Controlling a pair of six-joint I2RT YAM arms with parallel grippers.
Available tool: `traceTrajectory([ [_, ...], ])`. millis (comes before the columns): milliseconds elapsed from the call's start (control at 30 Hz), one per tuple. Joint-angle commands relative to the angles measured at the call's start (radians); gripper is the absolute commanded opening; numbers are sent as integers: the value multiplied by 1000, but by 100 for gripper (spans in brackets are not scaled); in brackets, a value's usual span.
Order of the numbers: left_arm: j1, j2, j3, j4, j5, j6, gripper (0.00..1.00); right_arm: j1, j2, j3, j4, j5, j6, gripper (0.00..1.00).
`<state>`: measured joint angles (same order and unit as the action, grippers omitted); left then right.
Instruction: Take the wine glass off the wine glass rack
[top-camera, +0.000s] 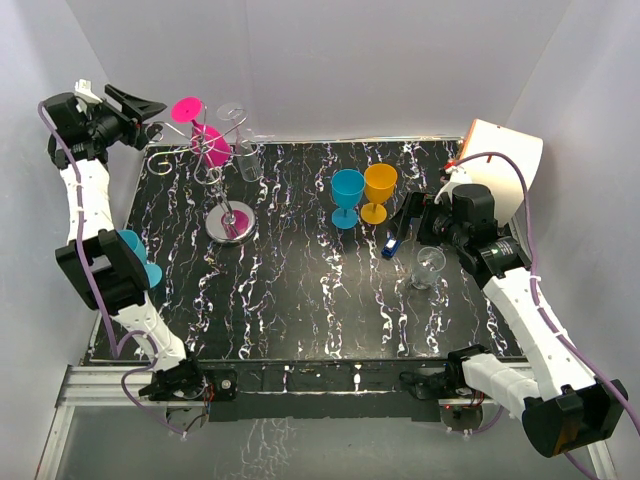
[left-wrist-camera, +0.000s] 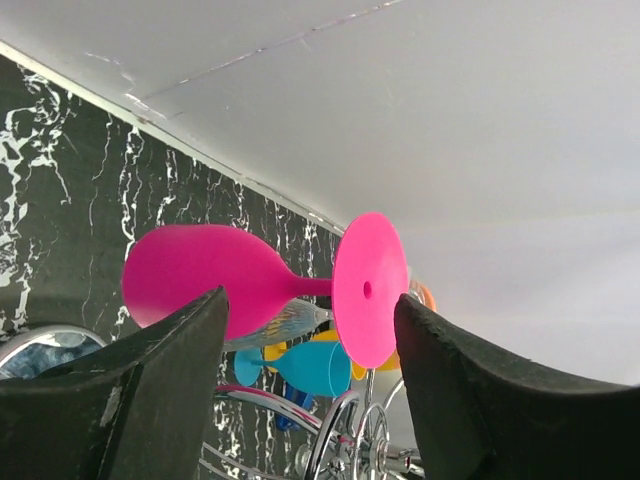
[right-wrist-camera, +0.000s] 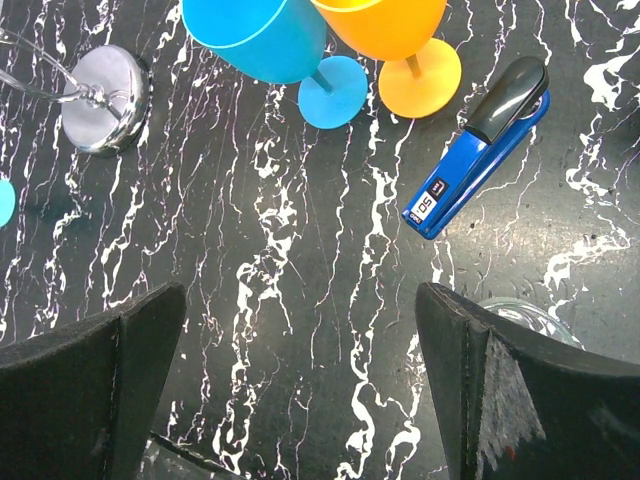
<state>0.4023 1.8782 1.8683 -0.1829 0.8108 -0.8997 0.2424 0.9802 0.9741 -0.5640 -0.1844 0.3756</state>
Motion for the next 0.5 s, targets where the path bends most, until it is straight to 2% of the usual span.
traceTrajectory([
  [0, -5, -31, -47, 133, 121, -93, 64, 6, -11, 19, 67, -17, 6, 99],
  [367, -49, -7, -70, 216, 156, -155, 49, 6, -15, 12, 76, -18, 16, 98],
  [467, -54, -6, -79, 228, 155, -170, 48, 6, -18, 11, 76, -18, 16, 98],
])
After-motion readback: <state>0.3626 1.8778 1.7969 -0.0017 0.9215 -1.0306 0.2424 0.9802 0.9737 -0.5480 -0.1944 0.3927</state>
